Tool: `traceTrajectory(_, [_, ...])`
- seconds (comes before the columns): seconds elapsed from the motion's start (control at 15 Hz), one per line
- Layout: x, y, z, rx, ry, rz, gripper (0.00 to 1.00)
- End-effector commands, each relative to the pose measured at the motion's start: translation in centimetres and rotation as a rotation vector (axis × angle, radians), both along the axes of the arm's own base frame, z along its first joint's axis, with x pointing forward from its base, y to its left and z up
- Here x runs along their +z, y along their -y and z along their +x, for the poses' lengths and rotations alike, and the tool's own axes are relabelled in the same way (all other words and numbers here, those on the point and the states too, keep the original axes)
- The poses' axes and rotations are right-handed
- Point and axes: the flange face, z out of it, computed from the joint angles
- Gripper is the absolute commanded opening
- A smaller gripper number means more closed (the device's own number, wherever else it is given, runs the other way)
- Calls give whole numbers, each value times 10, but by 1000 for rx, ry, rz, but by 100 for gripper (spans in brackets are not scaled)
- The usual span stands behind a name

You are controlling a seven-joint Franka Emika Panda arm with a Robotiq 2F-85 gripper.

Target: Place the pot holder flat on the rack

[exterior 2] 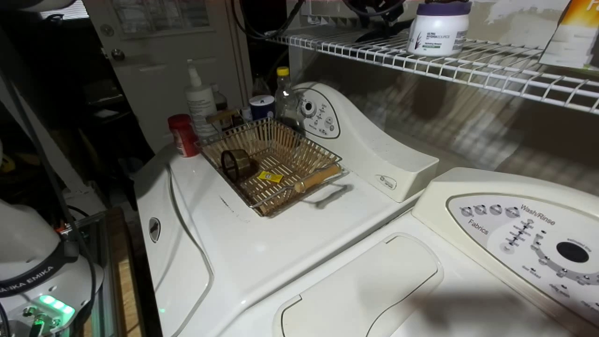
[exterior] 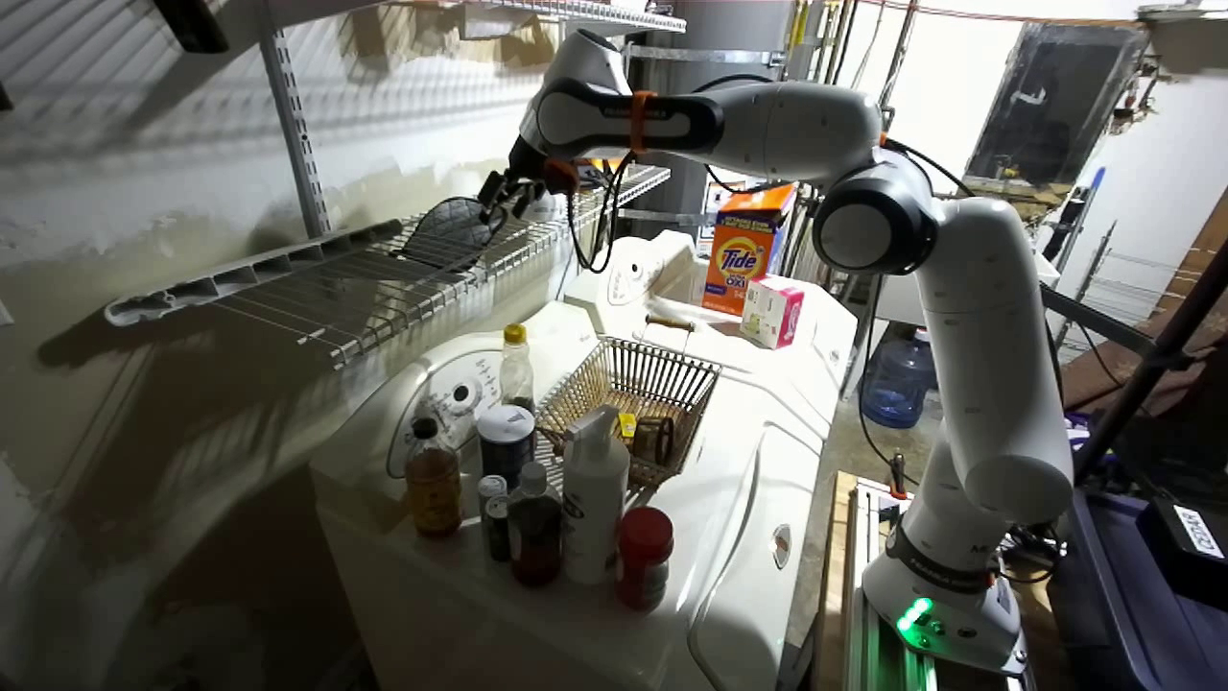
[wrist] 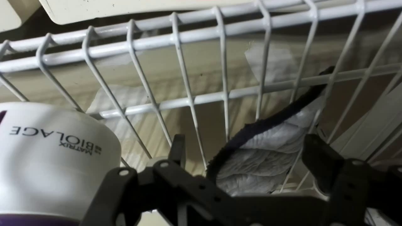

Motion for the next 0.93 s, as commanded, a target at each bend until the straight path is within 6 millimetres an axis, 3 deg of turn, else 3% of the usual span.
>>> traceTrajectory(0.0, [2,1,10,-3,31,32,67])
traceTrajectory(0.6, [9,-5,7,3,44,41,2])
traceTrajectory(0.87, [25,-13,1,19,65,49,2])
